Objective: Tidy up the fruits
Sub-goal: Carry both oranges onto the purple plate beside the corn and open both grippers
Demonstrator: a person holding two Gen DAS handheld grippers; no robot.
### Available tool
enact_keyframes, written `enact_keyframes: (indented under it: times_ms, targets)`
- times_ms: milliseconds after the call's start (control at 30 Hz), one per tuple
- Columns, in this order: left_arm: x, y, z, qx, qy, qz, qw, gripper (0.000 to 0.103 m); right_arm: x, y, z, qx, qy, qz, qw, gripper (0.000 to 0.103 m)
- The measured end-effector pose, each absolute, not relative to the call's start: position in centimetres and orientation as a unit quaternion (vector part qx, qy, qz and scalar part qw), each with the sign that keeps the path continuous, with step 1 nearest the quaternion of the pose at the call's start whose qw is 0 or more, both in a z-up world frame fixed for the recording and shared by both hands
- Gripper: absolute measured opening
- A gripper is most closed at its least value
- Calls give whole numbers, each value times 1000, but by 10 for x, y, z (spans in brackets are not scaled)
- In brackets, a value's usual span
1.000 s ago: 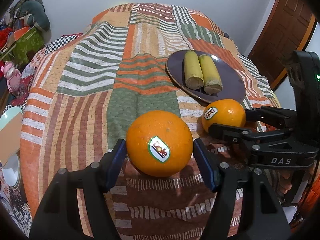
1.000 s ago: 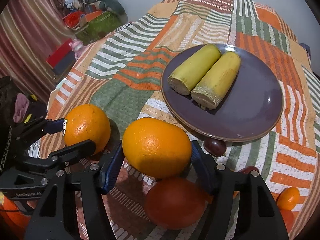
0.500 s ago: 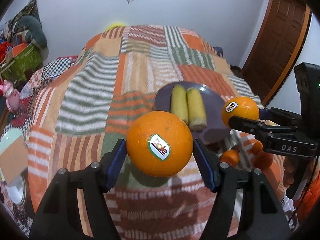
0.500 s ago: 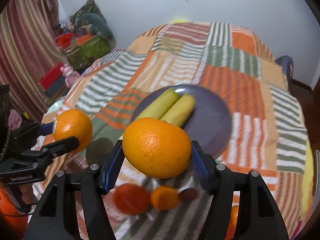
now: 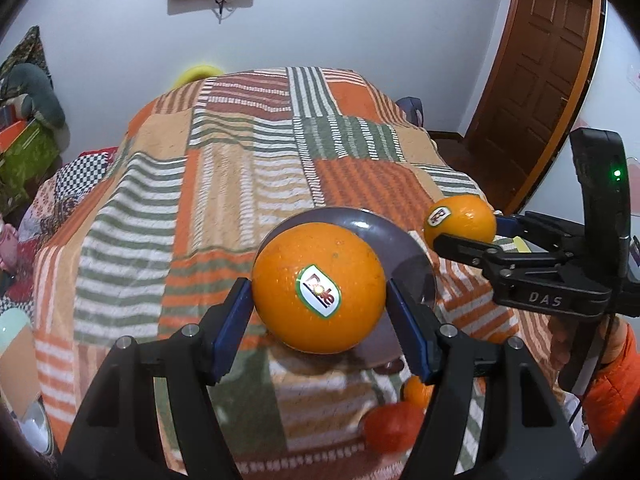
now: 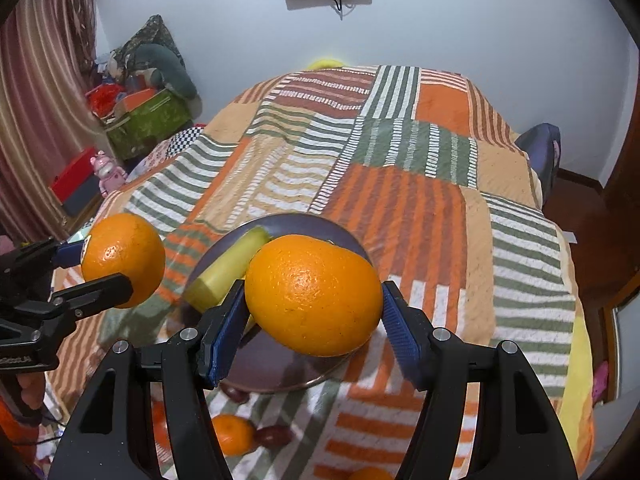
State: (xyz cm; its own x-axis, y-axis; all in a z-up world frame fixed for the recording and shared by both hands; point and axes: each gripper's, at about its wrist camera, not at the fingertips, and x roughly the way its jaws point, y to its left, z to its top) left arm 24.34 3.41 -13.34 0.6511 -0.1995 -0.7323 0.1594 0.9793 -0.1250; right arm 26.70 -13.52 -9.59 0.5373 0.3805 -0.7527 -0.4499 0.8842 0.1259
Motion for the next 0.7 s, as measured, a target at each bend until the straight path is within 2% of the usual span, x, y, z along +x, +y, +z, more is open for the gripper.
enact_keyframes:
  times_ms: [700]
  targets:
    - [309,20,-169,-22,446,-105,889,67,325,-114,-146,-94,480,277,827,62]
